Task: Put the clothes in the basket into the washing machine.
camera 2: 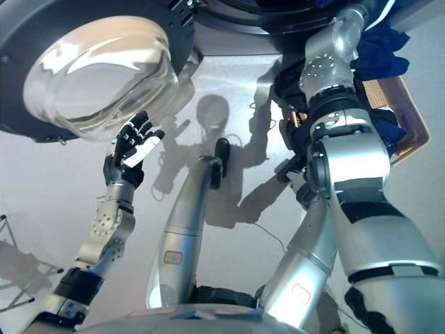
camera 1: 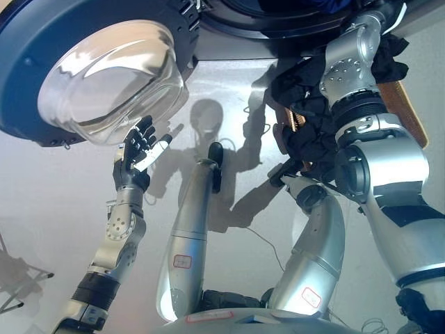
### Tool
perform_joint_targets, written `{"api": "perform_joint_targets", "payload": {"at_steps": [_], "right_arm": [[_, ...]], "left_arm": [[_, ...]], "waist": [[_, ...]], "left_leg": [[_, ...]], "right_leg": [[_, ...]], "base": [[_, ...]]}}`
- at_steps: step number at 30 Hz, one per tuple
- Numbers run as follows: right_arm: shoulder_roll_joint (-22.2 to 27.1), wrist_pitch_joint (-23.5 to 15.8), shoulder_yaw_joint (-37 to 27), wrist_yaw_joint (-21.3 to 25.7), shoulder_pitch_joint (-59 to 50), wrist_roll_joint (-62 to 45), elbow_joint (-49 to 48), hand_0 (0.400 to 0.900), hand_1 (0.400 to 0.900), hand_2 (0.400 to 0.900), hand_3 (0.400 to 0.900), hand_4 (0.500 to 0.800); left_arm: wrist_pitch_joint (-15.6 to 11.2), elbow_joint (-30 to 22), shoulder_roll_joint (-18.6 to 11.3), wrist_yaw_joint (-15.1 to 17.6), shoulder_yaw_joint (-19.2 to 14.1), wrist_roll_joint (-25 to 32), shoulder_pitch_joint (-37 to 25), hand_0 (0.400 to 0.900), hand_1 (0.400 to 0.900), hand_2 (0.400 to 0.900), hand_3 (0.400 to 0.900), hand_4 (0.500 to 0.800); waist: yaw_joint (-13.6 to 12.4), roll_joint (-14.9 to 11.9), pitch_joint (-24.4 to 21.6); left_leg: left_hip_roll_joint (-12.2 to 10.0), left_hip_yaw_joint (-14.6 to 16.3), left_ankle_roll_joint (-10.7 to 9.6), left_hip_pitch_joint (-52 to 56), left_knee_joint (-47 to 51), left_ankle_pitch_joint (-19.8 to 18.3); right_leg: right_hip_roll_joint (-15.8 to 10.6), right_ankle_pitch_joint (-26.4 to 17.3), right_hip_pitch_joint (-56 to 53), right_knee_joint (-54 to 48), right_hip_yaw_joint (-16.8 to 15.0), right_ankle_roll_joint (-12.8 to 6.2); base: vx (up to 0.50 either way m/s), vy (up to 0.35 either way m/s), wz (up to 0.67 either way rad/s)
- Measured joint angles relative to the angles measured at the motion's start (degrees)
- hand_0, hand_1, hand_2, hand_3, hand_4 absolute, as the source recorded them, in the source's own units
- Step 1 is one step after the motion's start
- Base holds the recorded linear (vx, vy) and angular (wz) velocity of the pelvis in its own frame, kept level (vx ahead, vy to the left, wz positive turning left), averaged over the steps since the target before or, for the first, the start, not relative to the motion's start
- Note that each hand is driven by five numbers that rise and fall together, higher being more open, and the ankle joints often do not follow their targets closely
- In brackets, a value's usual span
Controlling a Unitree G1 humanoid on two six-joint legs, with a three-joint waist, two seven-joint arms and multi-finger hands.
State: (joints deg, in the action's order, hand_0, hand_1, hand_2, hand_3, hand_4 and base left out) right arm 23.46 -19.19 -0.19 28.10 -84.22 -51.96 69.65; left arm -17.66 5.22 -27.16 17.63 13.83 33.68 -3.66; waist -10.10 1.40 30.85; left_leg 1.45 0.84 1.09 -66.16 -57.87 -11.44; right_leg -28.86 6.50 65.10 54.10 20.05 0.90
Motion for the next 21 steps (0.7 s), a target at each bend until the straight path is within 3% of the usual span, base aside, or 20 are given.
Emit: {"api": "perform_joint_targets", "payload": {"at_steps": [2,4,11,14,19,21], "right_arm": [[2.01,0.64,0.26,-0.3,0.07,0.0,1.31,0.4,0.4,0.4,0.4,0.5],[2.97,0.19,0.94,0.18,0.39,-0.22,3.33,0.4,0.4,0.4,0.4,0.5],[6.07,-1.05,1.01,-0.3,0.48,-2.38,3.84,0.4,0.4,0.4,0.4,0.5],[7.03,0.0,1.01,-1.93,0.43,-5.29,3.86,0.4,0.4,0.4,0.4,0.5],[3.06,0.9,0.95,-1.93,0.46,-6.62,5.47,0.4,0.4,0.4,0.4,0.5],[0.87,0.69,1.15,-1.09,0.46,-6.17,5.25,0.4,0.4,0.4,0.4,0.5]], "left_arm": [[0.01,0.03,-0.17,-0.68,0.58,-0.03,0.33,0.9,0.9,0.9,0.9,0.8],[-0.02,0.13,-0.21,-1.14,2.07,-0.05,0.74,0.9,0.9,0.9,0.9,0.8],[-0.06,0.12,-0.22,-2.06,4.42,-0.07,0.53,0.9,0.9,0.9,0.9,0.8],[-0.07,0.22,-0.23,-2.06,4.4,-0.06,0.18,0.9,0.9,0.9,0.9,0.8],[-0.06,0.81,-0.21,-1.61,4.51,0.04,0.12,0.9,0.9,0.9,0.9,0.8],[-0.06,0.93,-0.17,-1.17,4.73,0.03,-0.1,0.9,0.9,0.9,0.9,0.8]], "waist": [[-1.23,0.65,-2.05],[-2.08,1.93,-6.89],[-3.98,3.36,-8.14],[-4.71,3.42,-8.18],[-5.36,3.42,-8.17],[-5.35,3.42,-8.17]], "left_leg": [[0.7,-0.69,0.02,-1.85,0.21,0.26],[1.43,-1.5,0.1,-6.2,0.01,1.09],[2.71,-2.93,-0.14,-9.25,-1.5,1.38],[2.73,-3.17,-0.23,-10.37,-1.92,1.43],[2.93,-3.66,-0.87,-11.19,-3.0,1.74],[3.12,-3.76,-1.07,-11.37,-3.89,1.28]], "right_leg": [[-0.47,0.52,1.82,0.35,0.07,-0.59],[-1.28,1.4,5.33,1.41,0.86,-1.4],[-2.58,2.48,7.92,4.26,0.92,-2.38],[-3.04,3.32,9.0,5.1,0.99,-1.93],[-3.51,3.32,9.7,6.62,1.1,-1.91],[-3.48,3.97,9.64,7.49,0.99,-0.79]], "base": [[0.01,-0.053,0.23],[0.02,-0.048,0.24],[0.03,-0.027,0.17],[0.03,-0.016,0.06],[0.0,0.006,-0.01],[0.0,0.034,-0.08]]}}
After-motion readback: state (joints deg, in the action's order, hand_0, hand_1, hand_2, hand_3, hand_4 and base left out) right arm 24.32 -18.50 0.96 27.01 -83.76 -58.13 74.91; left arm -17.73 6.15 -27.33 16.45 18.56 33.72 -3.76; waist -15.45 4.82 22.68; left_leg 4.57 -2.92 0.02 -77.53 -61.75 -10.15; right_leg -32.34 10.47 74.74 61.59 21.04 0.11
